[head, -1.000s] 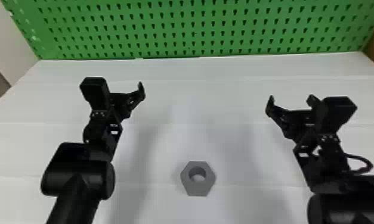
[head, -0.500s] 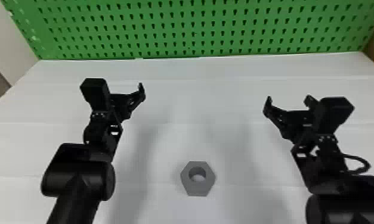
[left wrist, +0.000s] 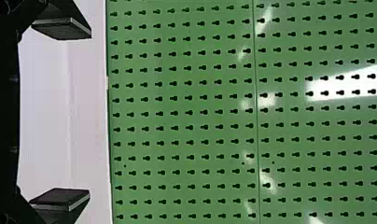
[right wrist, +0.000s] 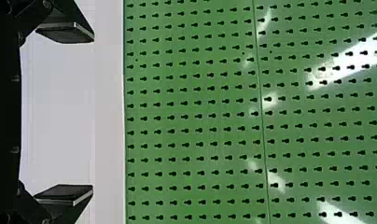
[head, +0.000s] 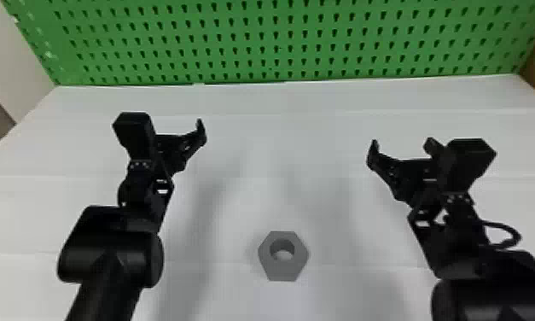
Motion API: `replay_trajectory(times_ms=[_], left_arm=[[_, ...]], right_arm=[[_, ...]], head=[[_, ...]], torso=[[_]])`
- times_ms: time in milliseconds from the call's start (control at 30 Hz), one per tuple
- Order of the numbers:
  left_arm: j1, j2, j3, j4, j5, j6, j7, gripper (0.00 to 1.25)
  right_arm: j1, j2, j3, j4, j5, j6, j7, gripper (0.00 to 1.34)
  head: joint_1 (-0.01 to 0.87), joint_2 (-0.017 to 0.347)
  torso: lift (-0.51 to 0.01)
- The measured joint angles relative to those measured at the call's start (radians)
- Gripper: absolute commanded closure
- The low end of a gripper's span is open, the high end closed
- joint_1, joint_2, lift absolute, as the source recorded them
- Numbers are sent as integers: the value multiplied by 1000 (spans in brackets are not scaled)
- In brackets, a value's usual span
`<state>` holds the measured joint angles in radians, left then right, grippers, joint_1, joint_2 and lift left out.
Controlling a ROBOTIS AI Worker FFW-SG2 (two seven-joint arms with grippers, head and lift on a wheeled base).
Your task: Pick up the hex nut
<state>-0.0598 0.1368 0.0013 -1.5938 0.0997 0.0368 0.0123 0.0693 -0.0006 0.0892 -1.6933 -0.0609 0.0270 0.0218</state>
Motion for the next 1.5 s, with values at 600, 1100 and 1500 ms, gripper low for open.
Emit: replay_trajectory(times_ms=[600,1100,1500], left_arm=[[9,3,10,2,-6,-6,0,88],[-6,4,9,10,-10,-6,0,90],[-14,6,8,11,-11,-6,0,88]], right_arm=[[1,-3,12,-10,-1,10,0,156],[-3,-5,28,-27,0,54,1,156],[-6,-13,35,-68,-7,139,3,220]], head=[[785,149],[785,149],[785,149]], torso=[[-89],[-89],[-89]])
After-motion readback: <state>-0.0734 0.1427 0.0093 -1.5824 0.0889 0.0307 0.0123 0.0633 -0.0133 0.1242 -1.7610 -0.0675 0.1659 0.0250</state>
